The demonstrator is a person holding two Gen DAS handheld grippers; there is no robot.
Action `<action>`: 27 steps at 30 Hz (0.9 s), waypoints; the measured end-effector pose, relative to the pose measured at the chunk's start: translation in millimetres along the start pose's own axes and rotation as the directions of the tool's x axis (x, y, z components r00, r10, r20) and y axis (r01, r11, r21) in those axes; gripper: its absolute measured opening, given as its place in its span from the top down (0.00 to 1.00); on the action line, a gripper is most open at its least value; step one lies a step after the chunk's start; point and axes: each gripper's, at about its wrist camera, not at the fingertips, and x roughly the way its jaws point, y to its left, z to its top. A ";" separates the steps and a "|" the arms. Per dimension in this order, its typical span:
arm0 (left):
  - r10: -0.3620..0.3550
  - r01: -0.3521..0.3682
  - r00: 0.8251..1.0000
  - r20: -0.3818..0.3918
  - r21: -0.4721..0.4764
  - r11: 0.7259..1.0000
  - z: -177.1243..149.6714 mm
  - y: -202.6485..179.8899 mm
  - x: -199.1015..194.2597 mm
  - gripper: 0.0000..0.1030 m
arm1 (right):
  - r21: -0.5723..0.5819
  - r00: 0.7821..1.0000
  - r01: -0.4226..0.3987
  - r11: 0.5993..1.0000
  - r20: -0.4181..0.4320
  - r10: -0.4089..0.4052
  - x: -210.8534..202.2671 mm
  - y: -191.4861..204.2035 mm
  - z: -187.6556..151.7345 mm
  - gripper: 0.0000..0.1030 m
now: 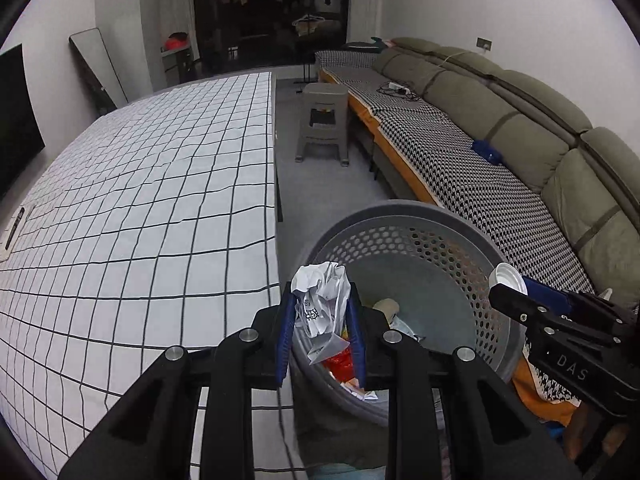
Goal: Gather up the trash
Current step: 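Carry the foil and white lid over the grey wastebasket, then open both tools to drop the foil and lid into the basket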
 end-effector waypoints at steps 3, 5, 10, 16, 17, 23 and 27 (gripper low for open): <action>-0.002 0.002 1.000 -0.018 0.015 1.000 0.9 -11.8 10.1 0.76 | 0.027 1.000 -0.009 1.000 -0.003 0.009 5.6 -14.4 -2.2 0.62; 0.001 0.000 1.000 -0.028 0.024 1.000 1.4 -19.0 15.6 0.74 | 0.029 1.000 -0.013 0.999 -0.018 0.013 11.8 -19.6 0.8 0.62; 0.008 -0.007 0.999 -0.036 0.040 0.999 0.5 -30.7 18.2 0.63 | 0.018 1.000 -0.001 1.000 -0.011 0.001 14.0 -25.8 3.3 0.62; 0.023 -0.022 1.000 -0.013 0.036 0.999 1.0 -33.8 14.9 0.31 | 0.014 1.000 0.009 1.000 0.027 -0.010 9.4 -28.8 3.4 0.38; 0.027 -0.026 1.000 -0.014 0.036 0.999 1.4 -34.5 14.9 0.31 | 0.016 0.999 0.007 1.000 0.036 -0.008 8.2 -28.8 3.0 0.37; 0.039 -0.039 0.999 -0.018 0.021 0.999 0.6 -31.7 15.3 0.29 | 0.018 1.000 -0.002 1.000 0.027 0.001 9.5 -24.5 0.5 0.37; 0.049 -0.049 0.999 -0.017 0.011 0.999 -1.3 -28.9 14.4 0.25 | 0.020 1.000 -0.003 1.000 0.018 0.003 10.9 -22.6 -2.6 0.37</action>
